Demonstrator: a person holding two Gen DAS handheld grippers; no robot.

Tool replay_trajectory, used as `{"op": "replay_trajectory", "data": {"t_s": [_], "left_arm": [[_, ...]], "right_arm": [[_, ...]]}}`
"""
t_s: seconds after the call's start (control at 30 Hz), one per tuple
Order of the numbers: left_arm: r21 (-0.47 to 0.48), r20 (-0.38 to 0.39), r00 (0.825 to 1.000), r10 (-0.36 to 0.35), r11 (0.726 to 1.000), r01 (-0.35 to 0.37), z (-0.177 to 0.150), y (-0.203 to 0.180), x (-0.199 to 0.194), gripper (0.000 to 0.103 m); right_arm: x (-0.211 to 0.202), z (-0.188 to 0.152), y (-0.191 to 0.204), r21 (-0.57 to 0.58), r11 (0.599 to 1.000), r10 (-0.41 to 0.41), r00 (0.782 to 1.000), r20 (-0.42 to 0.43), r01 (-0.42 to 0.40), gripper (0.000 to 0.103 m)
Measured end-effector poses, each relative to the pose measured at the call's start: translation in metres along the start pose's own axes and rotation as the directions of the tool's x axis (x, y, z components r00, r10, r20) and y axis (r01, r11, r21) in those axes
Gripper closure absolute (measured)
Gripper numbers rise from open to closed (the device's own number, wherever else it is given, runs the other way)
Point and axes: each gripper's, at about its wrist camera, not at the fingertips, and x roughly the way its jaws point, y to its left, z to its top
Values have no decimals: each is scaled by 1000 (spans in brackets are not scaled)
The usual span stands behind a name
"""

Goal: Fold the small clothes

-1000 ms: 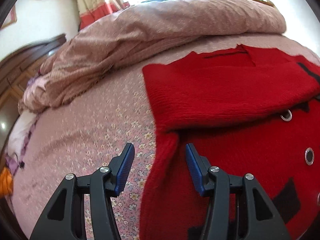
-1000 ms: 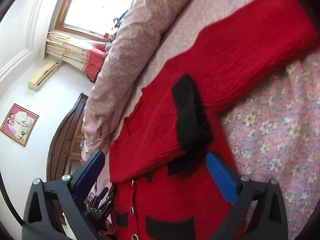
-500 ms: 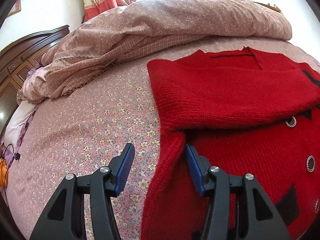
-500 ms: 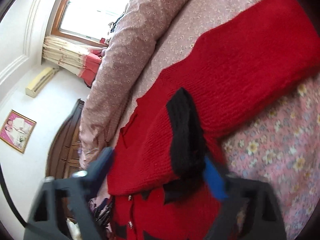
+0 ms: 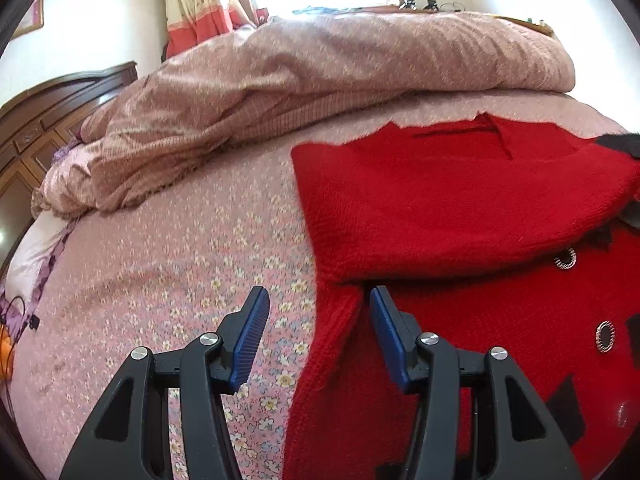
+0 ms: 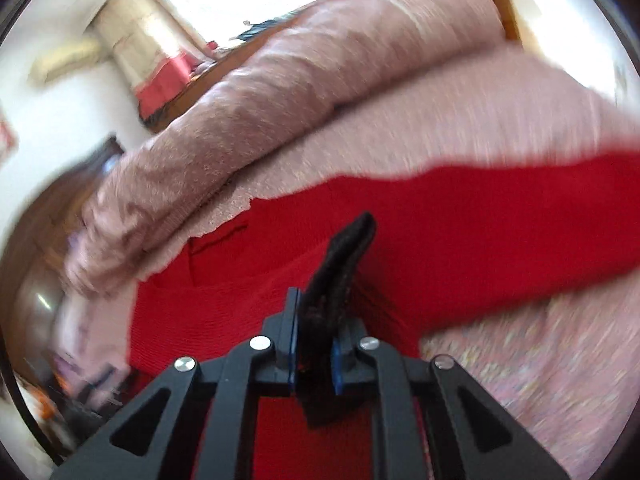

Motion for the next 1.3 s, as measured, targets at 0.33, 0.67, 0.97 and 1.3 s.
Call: {"op": "replay_trajectory", "data": {"t_s": [0.33,0.67,0.97,1.3], "left_arm": [[94,6,1000,27,995,-27,24,-20,27,68],[-222,-14,998,66,973,-67,22,68,25,103],[68,-48,992,-120,990,123,9,-8,31,64],[132,-93,974,-204,968,216,4,-3,22,63]], "right_arm": [[1,12,41,-116,992,44,999,16,-42,90],[-26,36,94,-178,967,200,976,86,-183,91],[-28,47,132,-194,948,274,956,106,-251,91],[-44,49,146,-217,932,319,941,111,-290,91]]}}
